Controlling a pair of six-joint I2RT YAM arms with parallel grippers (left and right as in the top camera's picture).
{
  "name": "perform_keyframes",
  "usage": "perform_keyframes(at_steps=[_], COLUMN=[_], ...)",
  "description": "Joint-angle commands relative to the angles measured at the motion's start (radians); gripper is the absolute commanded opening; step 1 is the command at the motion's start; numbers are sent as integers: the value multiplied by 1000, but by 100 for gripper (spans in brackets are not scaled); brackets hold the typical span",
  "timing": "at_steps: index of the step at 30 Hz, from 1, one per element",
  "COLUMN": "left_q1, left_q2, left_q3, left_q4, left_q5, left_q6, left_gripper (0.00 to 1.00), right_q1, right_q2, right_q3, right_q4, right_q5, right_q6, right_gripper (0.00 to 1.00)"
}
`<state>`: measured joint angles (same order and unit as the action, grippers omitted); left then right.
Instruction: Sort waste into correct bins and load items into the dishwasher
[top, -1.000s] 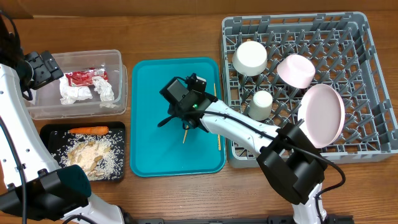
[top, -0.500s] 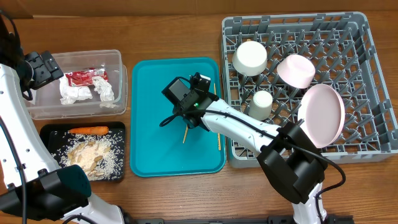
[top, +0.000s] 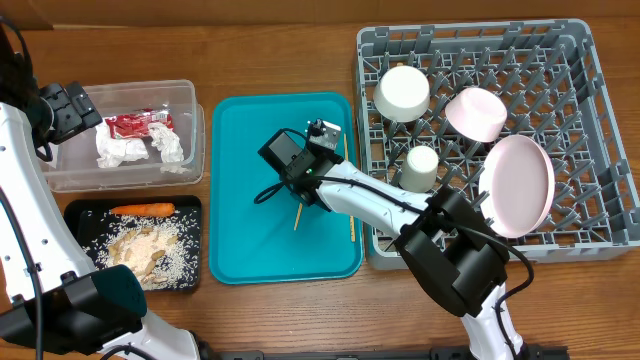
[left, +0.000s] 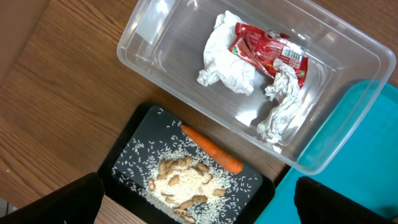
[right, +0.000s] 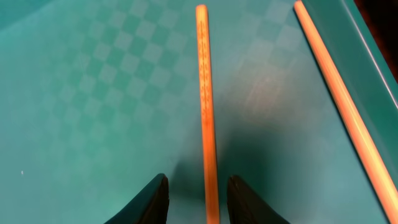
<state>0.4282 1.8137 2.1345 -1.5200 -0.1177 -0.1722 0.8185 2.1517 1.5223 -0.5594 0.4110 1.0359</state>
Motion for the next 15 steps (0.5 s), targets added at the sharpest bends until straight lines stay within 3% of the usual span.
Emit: perform_keyframes(at_steps=[1, 6, 15], left_q1=[2, 2, 2], left_q2=[-16, -16, -16], left_q3=[21, 21, 21], left_q4=[-1, -1, -1], left_q5=[-13, -13, -13], left_q6=[15, 15, 15], left_gripper=[100, 100, 100], right_q1=[-2, -2, -2], right_q2=[21, 75, 101], right_q3=[8, 8, 8], right_q4=[12, 24, 16], right_q5=[43, 44, 44], right_q6=[12, 12, 12], right_gripper=[34, 32, 18])
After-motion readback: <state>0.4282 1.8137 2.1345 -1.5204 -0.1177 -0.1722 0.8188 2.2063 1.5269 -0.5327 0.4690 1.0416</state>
